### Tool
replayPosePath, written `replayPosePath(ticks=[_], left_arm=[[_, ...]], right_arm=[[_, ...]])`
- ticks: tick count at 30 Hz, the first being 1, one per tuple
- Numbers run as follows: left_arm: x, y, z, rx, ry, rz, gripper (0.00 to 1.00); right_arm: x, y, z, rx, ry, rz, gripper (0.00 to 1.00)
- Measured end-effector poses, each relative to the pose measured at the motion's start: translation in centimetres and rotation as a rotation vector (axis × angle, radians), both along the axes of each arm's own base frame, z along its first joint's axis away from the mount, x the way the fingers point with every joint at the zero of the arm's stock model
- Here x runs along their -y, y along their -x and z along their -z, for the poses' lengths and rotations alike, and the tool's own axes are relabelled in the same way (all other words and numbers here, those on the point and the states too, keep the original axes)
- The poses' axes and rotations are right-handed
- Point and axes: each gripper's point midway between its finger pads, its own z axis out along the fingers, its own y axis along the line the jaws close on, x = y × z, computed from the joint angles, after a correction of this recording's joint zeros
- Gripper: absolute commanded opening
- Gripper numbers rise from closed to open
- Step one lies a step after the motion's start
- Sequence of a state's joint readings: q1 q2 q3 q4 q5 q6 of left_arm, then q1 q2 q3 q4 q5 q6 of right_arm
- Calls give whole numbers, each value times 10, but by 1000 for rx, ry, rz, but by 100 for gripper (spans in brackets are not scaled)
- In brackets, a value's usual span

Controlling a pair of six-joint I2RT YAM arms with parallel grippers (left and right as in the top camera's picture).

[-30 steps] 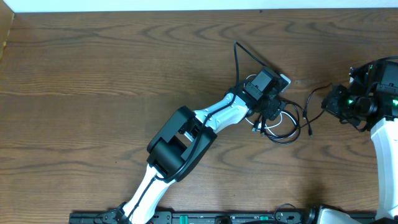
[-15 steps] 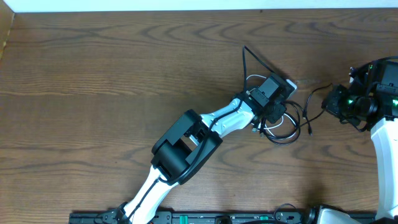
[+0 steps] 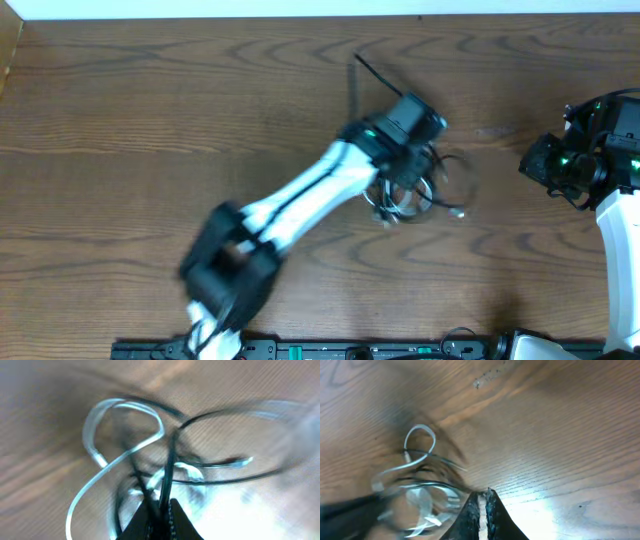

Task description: Untangle cables

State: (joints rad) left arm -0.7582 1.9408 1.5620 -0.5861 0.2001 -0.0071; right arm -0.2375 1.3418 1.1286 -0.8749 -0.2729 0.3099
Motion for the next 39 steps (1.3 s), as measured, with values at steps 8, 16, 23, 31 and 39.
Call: replayPosePath(ticks=[8,16,23,31,39], left_arm=[[-66,12,-111,82,91,-88,7],[-83,8,-134,2,248,-98,8],[-90,6,-147,-105,394,-103,8],[-78,8,-162,-156,503,-104,7],[-84,-7,-160,-144,488,-227,8]], right_arm=[[-3,-11,4,16,-26,-17,16],[-68,-30,-23,196,-182,-320,50],[-154,-26,-54,339,-301,-633,50],[-212,-27,-55,282,-398,-596,60],[-234,-36,-29,101,-531,-398,65]])
